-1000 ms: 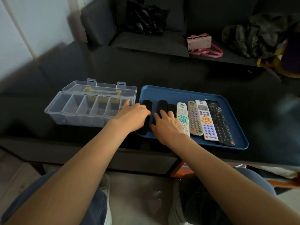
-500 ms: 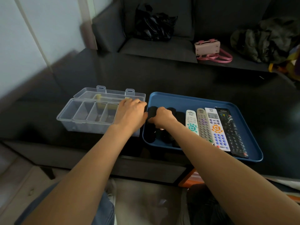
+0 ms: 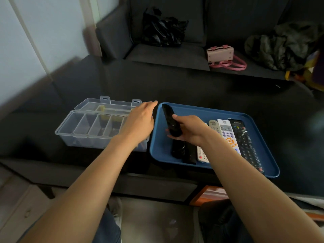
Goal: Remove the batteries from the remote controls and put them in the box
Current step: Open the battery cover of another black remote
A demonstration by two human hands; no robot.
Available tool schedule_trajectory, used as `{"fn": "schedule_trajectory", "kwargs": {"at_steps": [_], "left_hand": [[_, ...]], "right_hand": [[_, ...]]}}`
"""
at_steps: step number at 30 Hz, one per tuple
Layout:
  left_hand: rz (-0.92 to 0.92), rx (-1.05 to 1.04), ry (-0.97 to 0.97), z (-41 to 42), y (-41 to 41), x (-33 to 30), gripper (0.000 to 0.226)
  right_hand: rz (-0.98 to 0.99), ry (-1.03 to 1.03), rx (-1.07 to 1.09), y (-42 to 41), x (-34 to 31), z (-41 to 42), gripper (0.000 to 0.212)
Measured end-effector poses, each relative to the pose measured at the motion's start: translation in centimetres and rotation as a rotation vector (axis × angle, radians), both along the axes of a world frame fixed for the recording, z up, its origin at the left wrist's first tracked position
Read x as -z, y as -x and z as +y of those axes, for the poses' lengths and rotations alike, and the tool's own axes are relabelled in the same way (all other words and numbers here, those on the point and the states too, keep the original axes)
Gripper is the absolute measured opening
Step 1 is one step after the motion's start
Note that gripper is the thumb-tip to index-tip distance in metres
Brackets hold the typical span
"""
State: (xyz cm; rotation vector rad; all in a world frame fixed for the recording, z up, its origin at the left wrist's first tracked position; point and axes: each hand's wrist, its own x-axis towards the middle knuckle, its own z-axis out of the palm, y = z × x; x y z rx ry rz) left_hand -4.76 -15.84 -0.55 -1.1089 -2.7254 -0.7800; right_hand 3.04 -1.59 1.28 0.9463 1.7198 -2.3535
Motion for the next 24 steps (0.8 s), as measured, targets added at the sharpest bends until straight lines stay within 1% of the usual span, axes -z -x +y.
{"fn": "schedule_trajectory", "kwargs": {"at_steps": [1, 2, 4, 6, 8, 10, 12, 13, 15, 16, 19, 21, 24], "left_hand": [[0.004, 0.037, -0.003, 0.1, 0.1, -0.2, 0.059], [0.019, 0.070, -0.003, 0.1, 0.2, -0.3, 0.062], [0.076, 0.117, -0.021, 0.4, 0.4, -0.3, 0.062], [0.089, 0.137, -0.070, 0.7, 0.7, -0.3, 0.053], [0.093, 0.158, -0.083, 0.7, 1.0, -0.3, 0.039], [0.085, 0.180, -0.048, 0.6, 1.2, -0.5, 0.028], [0.047, 0.178, -0.001, 0.4, 1.4, -0.4, 0.026], [0.030, 0.164, 0.007, 0.5, 1.4, -0.3, 0.026], [-0.005, 0.133, -0.028, 0.6, 1.3, -0.1, 0.024], [-0.018, 0.121, -0.053, 0.7, 1.4, 0.1, 0.023], [-0.087, 0.108, -0.115, 1.2, 1.4, 0.4, 0.023], [-0.138, 0.116, -0.151, 1.6, 1.4, 0.4, 0.023], [-0.198, 0.106, -0.202, 2.1, 1.4, 0.6, 0.026]], "right_hand": [[0.039, 0.163, -0.025, -0.7, -0.3, 0.6, 0.017], [0.053, 0.258, -0.067, -1.2, -0.4, 1.2, 0.023], [0.036, 0.326, -0.157, -1.7, -0.6, 2.1, 0.030], [0.026, 0.307, -0.227, -1.8, -0.7, 2.7, 0.029], [0.022, 0.189, -0.282, -1.6, -0.8, 3.2, 0.026], [0.019, -0.005, -0.309, -1.2, -0.7, 3.8, 0.022], [0.034, -0.275, -0.335, -0.9, -0.7, 4.2, 0.021], [0.049, -0.426, -0.350, -0.8, -0.6, 4.4, 0.024], [0.091, -0.687, -0.386, -0.8, -0.8, 4.4, 0.030], [0.120, -0.780, -0.406, -0.8, -0.7, 4.3, 0.027], [0.177, -0.941, -0.429, -0.8, -0.3, 4.4, 0.010], [0.183, -0.980, -0.401, -0.8, -0.2, 4.6, 0.009], [0.189, -0.959, -0.375, -0.9, -0.2, 4.7, 0.016]]}}
